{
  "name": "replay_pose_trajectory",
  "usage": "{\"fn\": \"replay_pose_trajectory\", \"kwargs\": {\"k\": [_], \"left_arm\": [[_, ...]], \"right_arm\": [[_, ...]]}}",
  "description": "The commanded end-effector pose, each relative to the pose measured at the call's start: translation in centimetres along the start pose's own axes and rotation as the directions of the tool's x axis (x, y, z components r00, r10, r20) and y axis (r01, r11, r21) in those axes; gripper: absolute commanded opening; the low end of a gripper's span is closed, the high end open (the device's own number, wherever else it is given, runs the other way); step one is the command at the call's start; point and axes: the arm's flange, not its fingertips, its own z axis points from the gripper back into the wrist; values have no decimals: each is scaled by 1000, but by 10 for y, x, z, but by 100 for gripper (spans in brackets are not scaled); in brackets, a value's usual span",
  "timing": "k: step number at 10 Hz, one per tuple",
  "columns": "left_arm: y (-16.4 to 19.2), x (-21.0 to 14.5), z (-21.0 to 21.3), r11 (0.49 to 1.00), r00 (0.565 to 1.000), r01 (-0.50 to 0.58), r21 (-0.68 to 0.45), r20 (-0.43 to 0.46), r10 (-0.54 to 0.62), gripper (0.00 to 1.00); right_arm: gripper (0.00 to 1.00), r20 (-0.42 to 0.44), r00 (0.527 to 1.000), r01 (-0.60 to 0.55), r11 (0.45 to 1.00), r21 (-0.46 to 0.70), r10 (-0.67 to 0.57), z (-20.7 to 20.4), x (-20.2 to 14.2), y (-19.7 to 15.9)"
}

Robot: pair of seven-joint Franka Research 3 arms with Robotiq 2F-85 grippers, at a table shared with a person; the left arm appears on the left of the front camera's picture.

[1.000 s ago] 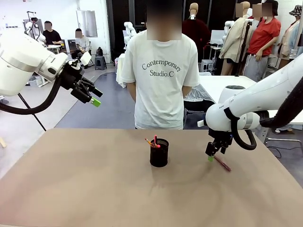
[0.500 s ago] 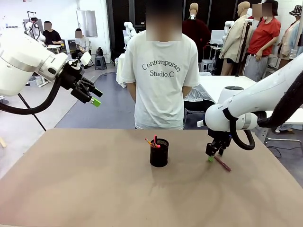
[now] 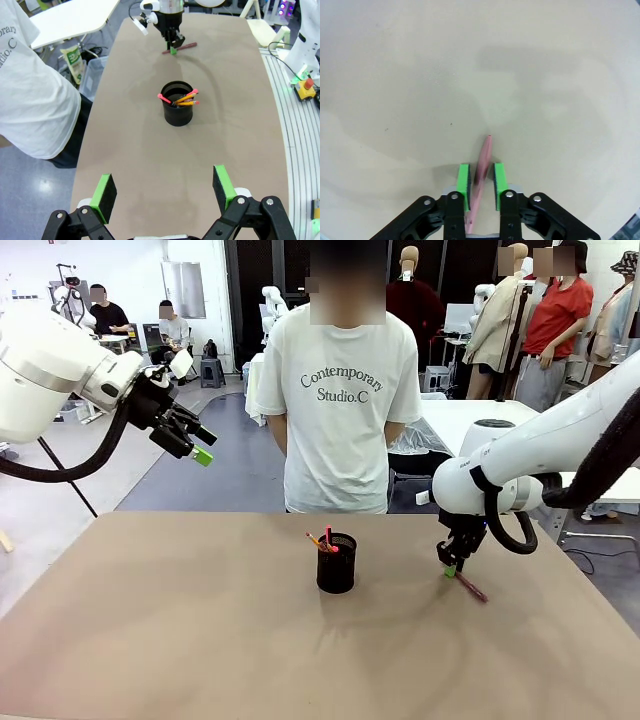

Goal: Place the pens into the pen holder.
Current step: Pick up a writing instrument from the table and place it into the Pen holder.

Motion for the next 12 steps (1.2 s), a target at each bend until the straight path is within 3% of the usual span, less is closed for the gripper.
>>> {"fn": "replay_pose_trajectory", "kwargs": {"k": [1, 4, 5, 6, 8, 10, 11, 12], "left_arm": [[0, 0, 2, 1000, 1000, 5, 4, -1, -5, 100], [0, 0, 2, 1000, 1000, 5, 4, -1, -5, 100], [0, 0, 2, 1000, 1000, 5, 4, -1, -5, 100], [0, 0, 2, 1000, 1000, 5, 4, -1, -5, 100], [0, 0, 2, 1000, 1000, 5, 4, -1, -5, 100], [0, 0, 2, 1000, 1000, 5, 4, -1, -5, 100], [0, 0, 2, 1000, 1000, 5, 4, -1, -5, 100], [0, 0, 2, 1000, 1000, 5, 4, -1, -5, 100]], "right_arm": [[0, -21, 999, 23, 1000, -13, -23, -6, 1, 0], [0, -21, 1000, 16, 1000, 0, -16, -3, 1, 0], [0, -9, 1000, 8, 999, 36, -8, 4, 1, 4], [0, 20, 1000, 13, 989, 146, -16, 16, 2, 8], [0, 138, 989, -12, 920, 391, -46, 45, 6, 15], [0, 276, 958, -107, 806, 583, -72, 77, 8, 22], [0, 329, 940, -143, 777, 613, -87, 91, 6, 23], [0, 464, 885, -276, 755, 595, -42, 102, 2, 24]]}}
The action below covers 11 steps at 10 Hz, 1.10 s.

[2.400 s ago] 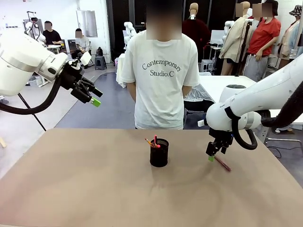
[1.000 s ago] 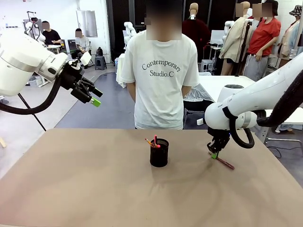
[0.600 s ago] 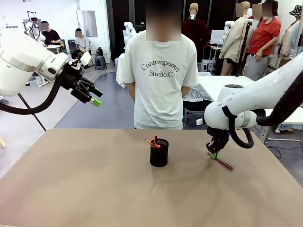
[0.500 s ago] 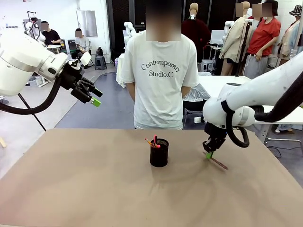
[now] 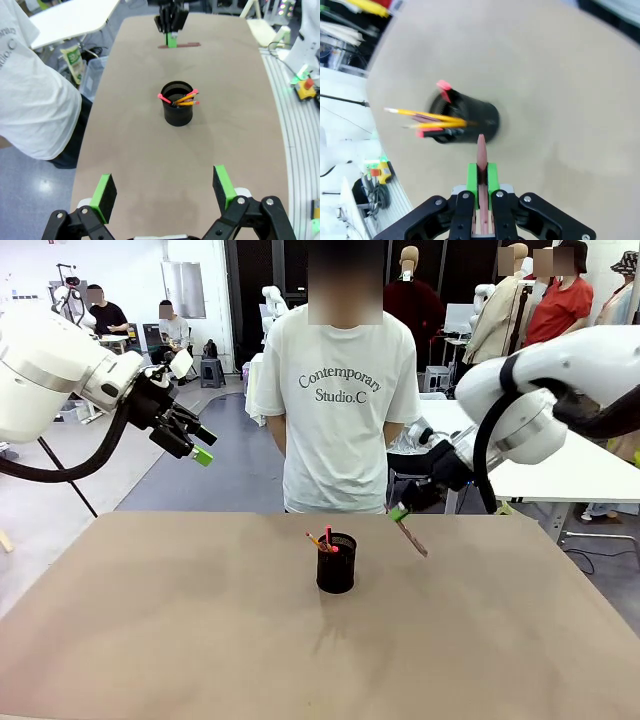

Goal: Place the pens into the pen holder.
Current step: Pick up a writing instrument from the table and place it into the Pen holder.

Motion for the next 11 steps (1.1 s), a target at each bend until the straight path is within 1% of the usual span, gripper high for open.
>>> {"fn": "replay_pose_trajectory", "kwargs": {"k": [1, 2, 3, 4, 6, 7, 8, 9, 11], "left_arm": [[0, 0, 2, 1000, 1000, 5, 4, -1, -5, 100], [0, 0, 2, 1000, 1000, 5, 4, -1, -5, 100], [0, 0, 2, 1000, 1000, 5, 4, -1, -5, 100], [0, 0, 2, 1000, 1000, 5, 4, -1, -5, 100], [0, 0, 2, 1000, 1000, 5, 4, -1, -5, 100], [0, 0, 2, 1000, 1000, 5, 4, -1, -5, 100], [0, 0, 2, 1000, 1000, 5, 4, -1, -5, 100], [0, 0, 2, 1000, 1000, 5, 4, -1, -5, 100], [0, 0, 2, 1000, 1000, 5, 4, -1, -5, 100]], "right_arm": [[0, 197, 963, -202, 975, 90, 181, 16, -15, 4], [0, 260, 921, -325, 940, 102, 290, 30, -16, 20], [0, 366, 854, -424, 903, 74, 371, 38, -16, 35], [0, 381, 806, -513, 856, 66, 454, 46, -15, 47], [0, 447, 726, -596, 802, 29, 523, 62, -11, 66], [0, 473, 718, -596, 802, 39, 510, 65, -11, 71], [0, 474, 738, -563, 826, 40, 480, 65, -7, 73], [0, 428, 743, -580, 814, 30, 514, 69, -1, 71], [0, 428, 743, -580, 814, 30, 514, 69, -1, 71]]}}
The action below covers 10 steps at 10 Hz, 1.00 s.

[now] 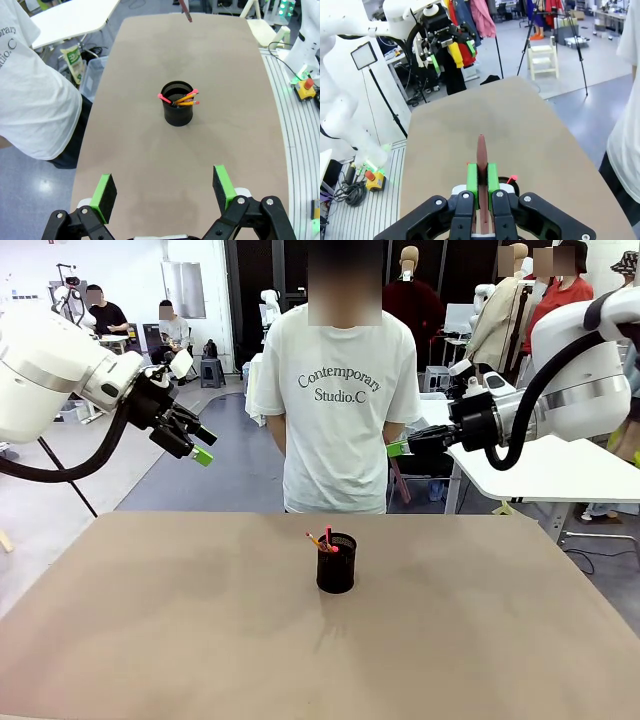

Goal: Place the pens into the pen holder.
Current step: Pick up a writing instrument from the table and place it into the Pen holder.

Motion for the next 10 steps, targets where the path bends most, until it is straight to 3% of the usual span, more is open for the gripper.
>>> {"fn": "replay_pose_trajectory", "kwargs": {"k": [1, 3, 4, 7, 10], "left_arm": [[0, 0, 2, 1000, 1000, 5, 4, -1, -5, 100], [0, 0, 2, 1000, 1000, 5, 4, -1, -5, 100], [0, 0, 2, 1000, 1000, 5, 4, -1, -5, 100], [0, 0, 2, 1000, 1000, 5, 4, -1, -5, 100], [0, 0, 2, 1000, 1000, 5, 4, -1, -5, 100]], "right_arm": [[0, -9, 1000, -7, 1000, -6, 7, -1, 2, -2], [0, -1, 1000, 1, 1000, 0, -1, 0, -1, 0], [0, 40, 995, -90, 996, 11, 90, -9, -15, -7], [0, 229, 958, -200, 975, 96, 174, -42, -37, -21], [0, 258, 944, -250, 956, 151, 206, -76, -62, -25]]}}
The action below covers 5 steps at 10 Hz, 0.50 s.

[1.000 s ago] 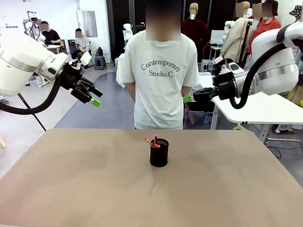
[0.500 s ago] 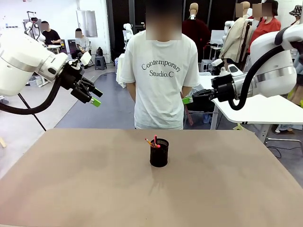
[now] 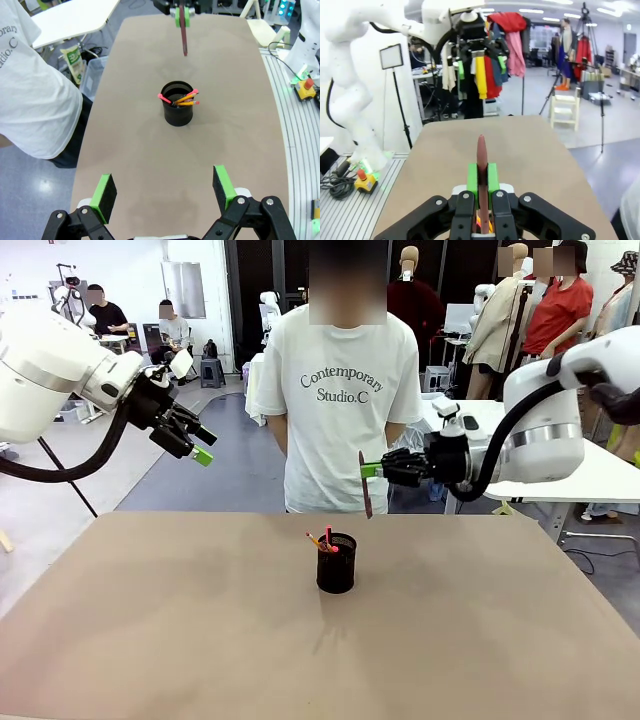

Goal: Place the pens into the pen holder.
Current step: Pick up a writing instrument from the table and place it into the Pen holder.

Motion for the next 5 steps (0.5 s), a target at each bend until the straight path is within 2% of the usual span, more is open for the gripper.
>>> {"fn": "replay_pose_trajectory", "kwargs": {"k": [1, 3, 5], "left_arm": [[0, 0, 2, 1000, 1000, 5, 4, -1, -5, 100], [0, 0, 2, 1000, 1000, 5, 4, -1, -5, 100], [0, 0, 2, 1000, 1000, 5, 4, -1, -5, 100]], "right_arm": [[0, 53, 997, -52, 998, 33, 50, -11, -7, -11], [0, 110, 990, -101, 992, 77, 92, -21, -24, -11], [0, 109, 979, -178, 982, 66, 170, -29, -34, -16]]}}
